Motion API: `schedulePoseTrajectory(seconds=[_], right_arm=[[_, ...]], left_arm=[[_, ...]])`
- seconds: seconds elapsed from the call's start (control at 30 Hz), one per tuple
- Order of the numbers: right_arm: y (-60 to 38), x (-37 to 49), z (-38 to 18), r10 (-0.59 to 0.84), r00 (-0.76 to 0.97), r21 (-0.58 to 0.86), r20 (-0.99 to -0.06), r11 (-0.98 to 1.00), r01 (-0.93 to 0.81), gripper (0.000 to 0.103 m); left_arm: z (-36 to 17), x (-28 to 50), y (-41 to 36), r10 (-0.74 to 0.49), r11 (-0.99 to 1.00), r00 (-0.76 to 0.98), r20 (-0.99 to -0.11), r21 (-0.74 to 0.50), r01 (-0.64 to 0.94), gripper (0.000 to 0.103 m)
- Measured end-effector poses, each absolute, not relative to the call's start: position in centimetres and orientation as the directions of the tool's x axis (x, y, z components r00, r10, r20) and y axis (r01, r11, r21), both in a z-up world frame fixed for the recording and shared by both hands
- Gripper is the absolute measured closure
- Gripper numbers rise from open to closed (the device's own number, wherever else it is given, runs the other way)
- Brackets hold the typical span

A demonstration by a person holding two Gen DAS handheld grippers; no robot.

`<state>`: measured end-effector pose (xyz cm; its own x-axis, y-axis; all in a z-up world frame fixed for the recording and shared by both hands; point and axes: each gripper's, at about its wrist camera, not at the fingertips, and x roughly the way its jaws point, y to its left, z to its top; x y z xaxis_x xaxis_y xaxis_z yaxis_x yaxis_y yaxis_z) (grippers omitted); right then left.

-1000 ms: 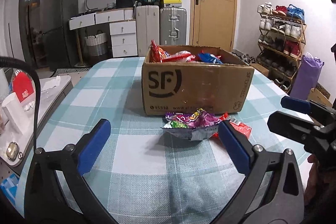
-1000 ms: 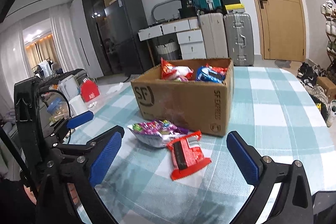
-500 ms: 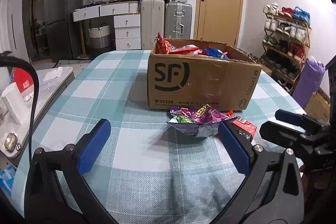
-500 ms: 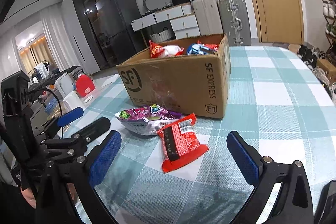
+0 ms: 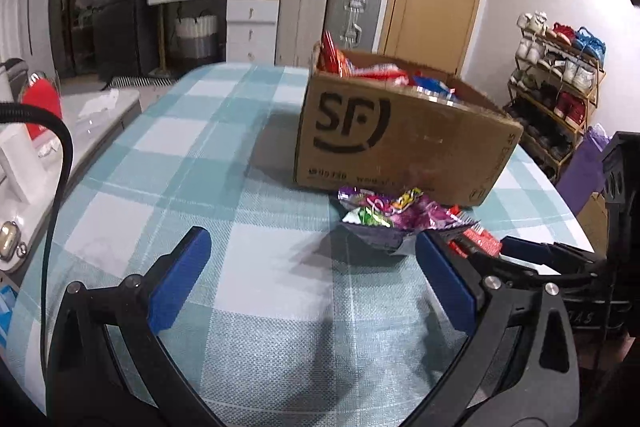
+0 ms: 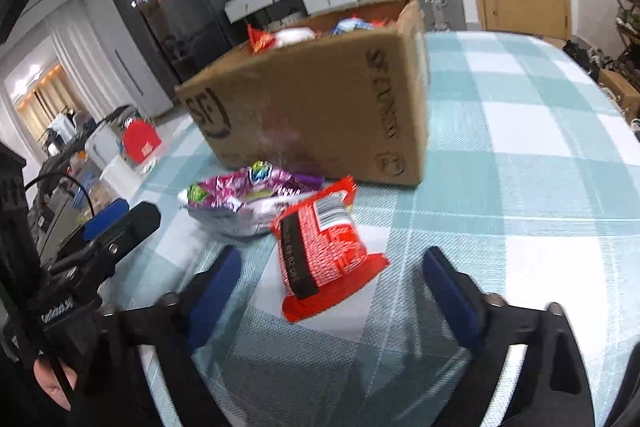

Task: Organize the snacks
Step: 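Close the right gripper on the red chip bag and lift it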

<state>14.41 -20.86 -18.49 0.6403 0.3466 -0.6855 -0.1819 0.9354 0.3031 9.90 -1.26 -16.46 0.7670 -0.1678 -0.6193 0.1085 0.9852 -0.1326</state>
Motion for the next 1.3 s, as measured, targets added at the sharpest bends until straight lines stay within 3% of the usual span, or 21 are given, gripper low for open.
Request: schedulePoseTrajectory(seconds=[0.33,0.53,0.63,0.67,0.77,1.07,1.3], right_arm=[[-18.1,16.4,-18.6,0.282,0.621,0.186,-0.731,0.958,-0.216,0.017],[-17.3,17.4,-18.9,0.340,0.592,0.222,-0.730,0.938,-0.266,0.027],[-18.1,17.6,-18.9,0.361,0.598,0.265,-0.716,0.933,-0.245,0.040],[-18.3,17.7,-18.9,0.359,0.601,0.271,-0.714,0.933,-0.236,0.049],[-18.5,17.8,-18.9,0.358,0.603,0.276,-0.713,0.934,-0.227,0.055],[-17.2,17.3,-18.6,0.326,0.617,0.213,-0.716,0.944,-0.251,0.059],[-17.3,15.1,-17.2,0.272,0.702,0.143,-0.659,0.961,-0.238,0.059]], left_arm=[[-17.8,11.3,-0.8,-0.170,0.984,0.734,-0.658,-0.160,0.084,0.001],[-18.2,11.9,-0.8,-0.172,0.983,0.719,-0.673,-0.167,0.079,0.001],[-18.4,12.0,-0.8,-0.171,0.983,0.712,-0.681,-0.167,0.076,0.001],[-18.4,11.9,-0.7,-0.169,0.983,0.712,-0.681,-0.169,0.071,0.001],[-18.5,11.9,-0.5,-0.165,0.983,0.715,-0.679,-0.173,0.063,0.001],[-18.2,11.6,-0.5,-0.144,0.986,0.733,-0.665,-0.161,0.048,0.001],[-17.9,11.2,-0.9,-0.123,0.990,0.747,-0.653,-0.133,0.047,0.001]])
